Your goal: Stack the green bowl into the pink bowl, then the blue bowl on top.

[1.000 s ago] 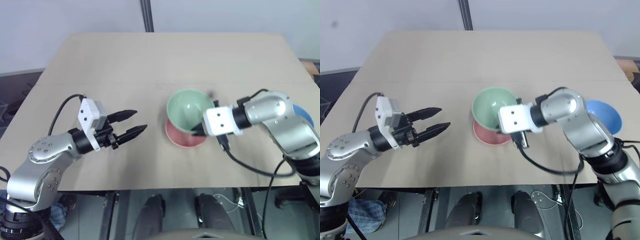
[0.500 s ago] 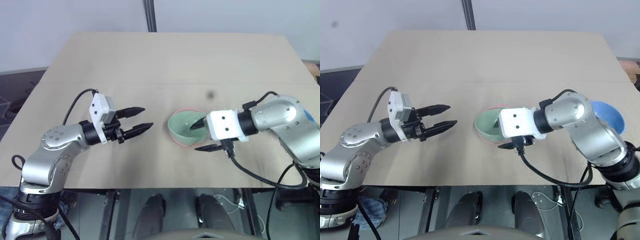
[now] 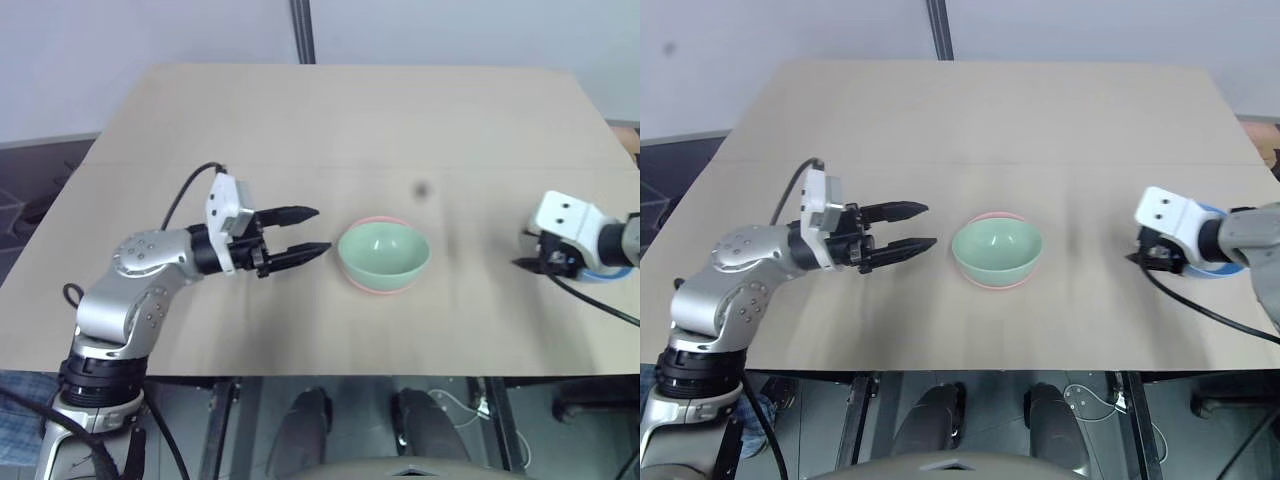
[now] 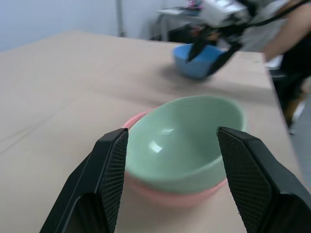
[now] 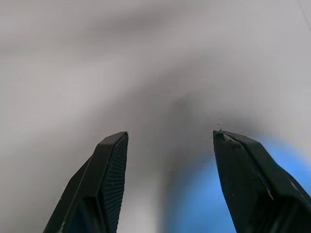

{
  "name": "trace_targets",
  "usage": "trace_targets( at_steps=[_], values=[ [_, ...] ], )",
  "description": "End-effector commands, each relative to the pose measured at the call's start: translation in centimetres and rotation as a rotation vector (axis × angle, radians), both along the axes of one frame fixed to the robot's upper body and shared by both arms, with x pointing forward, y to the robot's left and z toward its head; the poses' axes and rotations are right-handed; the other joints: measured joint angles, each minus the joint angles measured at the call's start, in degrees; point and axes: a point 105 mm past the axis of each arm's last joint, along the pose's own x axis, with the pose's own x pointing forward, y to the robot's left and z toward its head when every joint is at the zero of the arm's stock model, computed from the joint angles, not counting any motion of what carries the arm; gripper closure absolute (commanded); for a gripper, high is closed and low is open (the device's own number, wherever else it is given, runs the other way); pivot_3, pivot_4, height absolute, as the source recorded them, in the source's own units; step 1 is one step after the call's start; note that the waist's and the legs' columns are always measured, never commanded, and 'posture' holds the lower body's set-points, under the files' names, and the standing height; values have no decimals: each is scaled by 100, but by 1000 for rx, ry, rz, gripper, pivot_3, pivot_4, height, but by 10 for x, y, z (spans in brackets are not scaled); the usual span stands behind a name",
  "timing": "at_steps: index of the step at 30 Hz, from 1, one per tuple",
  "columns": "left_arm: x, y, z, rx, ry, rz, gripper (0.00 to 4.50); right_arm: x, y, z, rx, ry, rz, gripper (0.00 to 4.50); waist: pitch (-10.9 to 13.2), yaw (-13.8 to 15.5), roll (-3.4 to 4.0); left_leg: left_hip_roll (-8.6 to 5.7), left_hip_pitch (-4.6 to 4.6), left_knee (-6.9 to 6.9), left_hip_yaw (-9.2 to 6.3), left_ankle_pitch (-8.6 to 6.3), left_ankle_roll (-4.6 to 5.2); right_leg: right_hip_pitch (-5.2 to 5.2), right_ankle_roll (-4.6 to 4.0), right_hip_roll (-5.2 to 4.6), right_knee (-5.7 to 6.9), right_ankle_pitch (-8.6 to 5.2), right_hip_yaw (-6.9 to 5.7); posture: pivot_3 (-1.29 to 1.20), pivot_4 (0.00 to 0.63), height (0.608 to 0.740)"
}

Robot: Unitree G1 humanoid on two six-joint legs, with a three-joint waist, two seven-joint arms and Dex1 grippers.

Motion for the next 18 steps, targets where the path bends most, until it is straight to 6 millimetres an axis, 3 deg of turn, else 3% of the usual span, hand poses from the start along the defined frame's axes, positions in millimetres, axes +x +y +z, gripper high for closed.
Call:
trace_targets(
  at_steps=[1, 10, 13, 17, 18],
  values=[
    [0, -8, 10, -1, -45, -69, 1421, -2, -12, 10, 16, -57, -109, 1595, 0, -25, 1, 1, 0, 0, 1, 0, 0, 0, 0, 1, -1, 0, 1, 0, 150, 740],
    [7, -29, 22, -8, -77, -191, 1421, -14, -23, -10, 38, -20, -256, 1595, 0, -1, 0, -2, -6, 9, 3, 0, 0, 2, 2, 0, -3, 0, 5, 0, 150, 740],
    [9, -31, 24, -9, -81, -198, 1421, -17, -21, -12, 38, -23, -254, 2351, 0, -14, 0, -2, -6, 9, 4, 0, 0, 2, 2, 1, -4, 0, 6, 0, 150, 740],
    [11, -31, 24, -10, -86, -196, 1421, -18, -19, -12, 40, -22, -247, 4233, 0, -15, 0, -1, -5, 12, 4, 0, 0, 2, 3, 1, -1, -1, 6, 0, 150, 740],
    [11, -30, 25, -14, -87, -191, 1421, -18, -18, -12, 41, -23, -245, 4464, 0, -13, 0, -2, -5, 13, 3, 0, 0, 2, 3, 1, -1, 0, 6, 0, 150, 740]
  ],
)
